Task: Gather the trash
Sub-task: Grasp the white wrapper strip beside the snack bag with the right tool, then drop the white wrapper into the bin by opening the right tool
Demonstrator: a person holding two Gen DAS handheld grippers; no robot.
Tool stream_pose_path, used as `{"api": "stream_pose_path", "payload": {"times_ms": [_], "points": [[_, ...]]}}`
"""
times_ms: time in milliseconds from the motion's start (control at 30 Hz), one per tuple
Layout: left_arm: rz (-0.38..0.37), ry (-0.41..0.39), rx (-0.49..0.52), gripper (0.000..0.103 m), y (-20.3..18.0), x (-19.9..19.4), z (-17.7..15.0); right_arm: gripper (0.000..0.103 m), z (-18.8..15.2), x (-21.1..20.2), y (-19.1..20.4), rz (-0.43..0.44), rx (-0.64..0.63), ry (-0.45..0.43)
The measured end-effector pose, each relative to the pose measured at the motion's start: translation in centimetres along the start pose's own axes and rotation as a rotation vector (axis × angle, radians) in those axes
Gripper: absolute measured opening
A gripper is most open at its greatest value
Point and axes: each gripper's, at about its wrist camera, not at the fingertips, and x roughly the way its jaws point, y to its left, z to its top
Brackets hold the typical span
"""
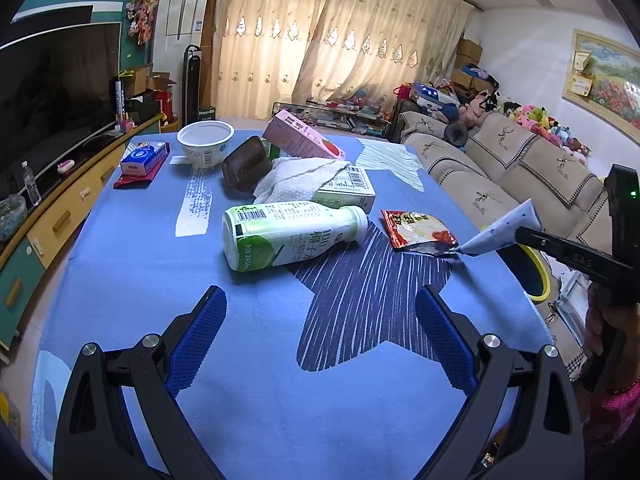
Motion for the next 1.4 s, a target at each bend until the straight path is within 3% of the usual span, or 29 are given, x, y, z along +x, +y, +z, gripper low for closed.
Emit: {"api": "stream_pose_path", "payload": {"times_ms": [267, 400, 500, 600, 933, 1100, 1200, 1267, 1400], "points": [[0.001, 0.013, 0.018, 0.094, -0.9, 0.3, 0.1, 0.012, -0.2, -1.4, -1.2, 0.081, 0.046, -0.015], [0.006, 0.012, 0.028, 0.094, -1.4, 0.5, 0.3, 0.012, -0.1, -2.5, -2.1, 0.07, 0.057, -0.043], [0.007, 0.006, 0.029, 0.094, -1.6, 0.6, 0.5, 0.011, -0.1, -3.5, -4.1, 0.019, 0.088, -0.073], [0.012, 0.017, 0.032, 0.094, -1.8, 1.2, 0.8, 0.012, -0.3, -4.2, -7.4, -0.088, 0.147, -0.097], [0.046, 0.048, 0.034, 0.094, -1.8, 3.0, 1.2, 0.012, -2.5, -1.5, -17.2, -0.328, 0.326, -0.037], [0.069, 0.056, 0.033, 0.094, -1.5, 3.6, 1.5, 0.012, -3.4, 0.5, -19.8, -0.372, 0.372, -0.006], [0.076, 0.063, 0.022, 0.094, -1.2, 4.1, 1.6, 0.02, -3.6, 1.4, -20.9, -0.404, 0.387, 0.013], [0.087, 0.062, 0.024, 0.094, -1.0, 4.2, 1.7, 0.033, -3.9, 1.4, -21.3, -0.403, 0.408, 0.005], [0.099, 0.053, 0.03, 0.094, -0.5, 4.4, 1.8, 0.036, -4.0, 1.0, -21.5, -0.396, 0.416, -0.004]]}}
